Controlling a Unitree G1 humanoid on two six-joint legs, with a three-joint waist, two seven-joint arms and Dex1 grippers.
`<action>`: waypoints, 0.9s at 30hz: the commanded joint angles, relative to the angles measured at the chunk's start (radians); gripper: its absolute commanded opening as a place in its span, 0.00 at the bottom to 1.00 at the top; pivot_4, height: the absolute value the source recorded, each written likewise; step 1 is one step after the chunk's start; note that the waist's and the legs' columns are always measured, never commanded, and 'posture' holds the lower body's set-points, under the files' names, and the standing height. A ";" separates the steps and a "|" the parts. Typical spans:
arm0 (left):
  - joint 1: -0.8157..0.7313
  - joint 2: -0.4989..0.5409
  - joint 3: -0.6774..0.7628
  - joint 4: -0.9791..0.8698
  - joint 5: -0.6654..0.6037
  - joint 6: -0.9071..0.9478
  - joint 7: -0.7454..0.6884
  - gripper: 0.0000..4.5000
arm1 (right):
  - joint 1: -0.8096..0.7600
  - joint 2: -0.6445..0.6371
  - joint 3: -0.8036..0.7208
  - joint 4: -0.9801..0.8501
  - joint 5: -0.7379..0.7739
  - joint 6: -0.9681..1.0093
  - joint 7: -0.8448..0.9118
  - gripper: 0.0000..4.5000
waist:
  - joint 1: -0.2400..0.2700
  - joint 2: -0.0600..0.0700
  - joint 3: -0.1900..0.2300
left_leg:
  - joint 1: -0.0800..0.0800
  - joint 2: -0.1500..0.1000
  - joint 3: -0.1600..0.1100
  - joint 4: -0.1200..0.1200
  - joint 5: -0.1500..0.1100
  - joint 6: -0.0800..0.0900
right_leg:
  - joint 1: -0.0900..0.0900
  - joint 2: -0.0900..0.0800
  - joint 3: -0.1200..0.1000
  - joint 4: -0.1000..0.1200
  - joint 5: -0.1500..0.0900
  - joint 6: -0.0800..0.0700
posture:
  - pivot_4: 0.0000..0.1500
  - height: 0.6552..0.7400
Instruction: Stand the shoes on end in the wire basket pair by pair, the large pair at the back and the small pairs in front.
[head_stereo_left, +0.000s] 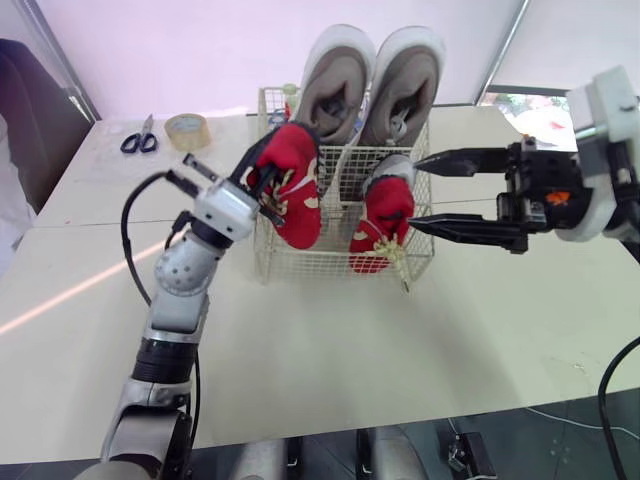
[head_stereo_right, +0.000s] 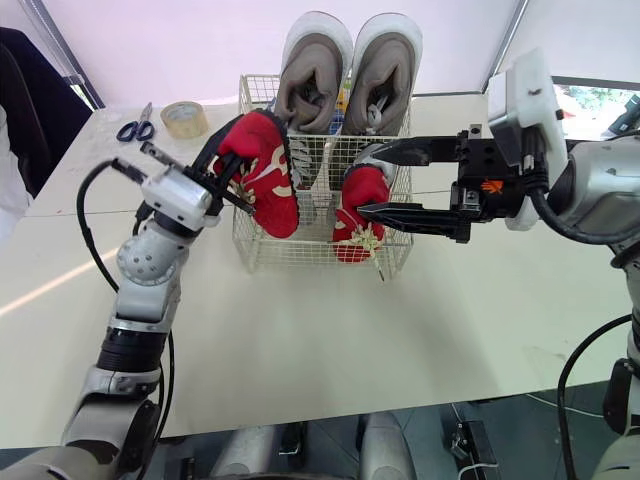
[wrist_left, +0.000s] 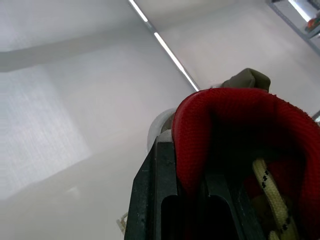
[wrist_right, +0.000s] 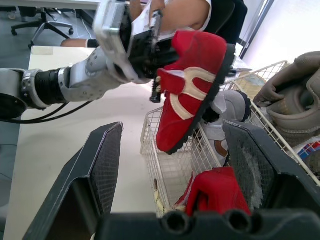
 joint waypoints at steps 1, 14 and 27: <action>0.049 0.003 -0.024 0.046 0.067 -0.033 0.030 0.01 | -0.002 -0.024 -0.033 -0.016 0.003 -0.007 0.004 0.76 | 0.000 0.002 -0.001 | 0.001 0.000 0.000 0.000 0.000 0.000 | 0.001 0.000 0.000 0.000 0.000 0.000 | 1.00 1.00; 0.121 -0.017 -0.035 0.063 0.086 0.025 0.083 0.01 | 0.024 -0.030 -0.052 -0.021 0.019 -0.003 0.006 0.76 | -0.001 0.002 -0.002 | 0.001 0.001 0.000 0.000 0.000 0.000 | 0.001 0.000 0.000 0.000 0.000 0.000 | 1.00 1.00; 0.259 0.058 0.031 -0.162 -0.160 0.289 -0.030 0.87 | 0.051 -0.021 -0.049 -0.017 0.005 -0.024 0.015 0.76 | -0.003 0.003 -0.002 | 0.001 0.001 0.000 0.000 0.000 0.000 | 0.000 0.001 0.000 0.000 0.000 0.000 | 1.00 1.00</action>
